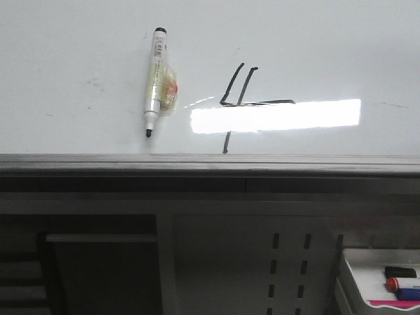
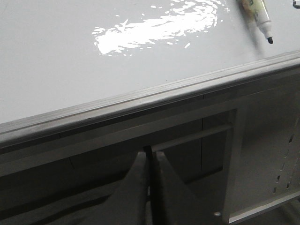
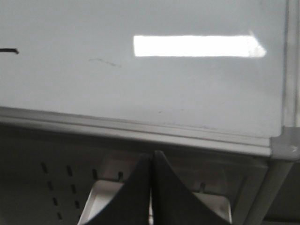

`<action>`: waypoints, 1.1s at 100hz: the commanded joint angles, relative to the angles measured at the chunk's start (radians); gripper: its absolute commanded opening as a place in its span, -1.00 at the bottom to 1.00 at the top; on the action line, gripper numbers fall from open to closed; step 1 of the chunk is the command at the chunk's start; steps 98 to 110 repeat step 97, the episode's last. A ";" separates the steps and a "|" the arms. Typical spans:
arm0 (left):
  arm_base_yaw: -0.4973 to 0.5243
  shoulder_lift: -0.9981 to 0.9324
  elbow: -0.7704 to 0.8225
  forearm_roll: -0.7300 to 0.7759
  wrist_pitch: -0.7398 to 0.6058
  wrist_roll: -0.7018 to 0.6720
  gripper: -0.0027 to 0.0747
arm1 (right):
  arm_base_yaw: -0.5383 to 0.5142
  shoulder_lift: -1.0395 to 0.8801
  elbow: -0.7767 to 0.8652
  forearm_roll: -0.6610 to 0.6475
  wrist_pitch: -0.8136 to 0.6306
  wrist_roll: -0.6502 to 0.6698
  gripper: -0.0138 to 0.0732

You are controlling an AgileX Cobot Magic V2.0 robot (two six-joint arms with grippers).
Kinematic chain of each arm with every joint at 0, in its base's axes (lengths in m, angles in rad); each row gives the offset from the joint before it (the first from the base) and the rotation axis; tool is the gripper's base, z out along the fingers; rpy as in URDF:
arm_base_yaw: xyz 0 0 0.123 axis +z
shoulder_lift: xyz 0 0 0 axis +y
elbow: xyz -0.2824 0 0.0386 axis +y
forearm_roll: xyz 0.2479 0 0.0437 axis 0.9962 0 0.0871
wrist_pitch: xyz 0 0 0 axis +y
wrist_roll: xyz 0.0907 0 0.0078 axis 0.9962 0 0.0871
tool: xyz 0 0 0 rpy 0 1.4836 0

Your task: Write number 4 on whiteboard

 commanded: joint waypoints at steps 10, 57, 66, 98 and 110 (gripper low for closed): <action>0.001 -0.025 0.035 -0.003 -0.052 -0.012 -0.98 | -0.048 -0.120 0.019 -0.093 0.105 0.014 -0.83; 0.001 -0.025 0.035 -0.003 -0.052 -0.012 -0.98 | -0.048 -0.208 0.019 -0.097 0.250 0.014 -0.83; 0.001 -0.025 0.035 -0.003 -0.052 -0.012 -0.98 | -0.048 -0.208 0.019 -0.097 0.250 0.014 -0.83; 0.001 -0.025 0.035 -0.003 -0.052 -0.012 -0.98 | -0.048 -0.208 0.019 -0.097 0.252 0.014 -0.83; 0.001 -0.025 0.035 -0.003 -0.052 -0.012 -0.98 | -0.048 -0.208 0.019 -0.097 0.252 0.014 -0.83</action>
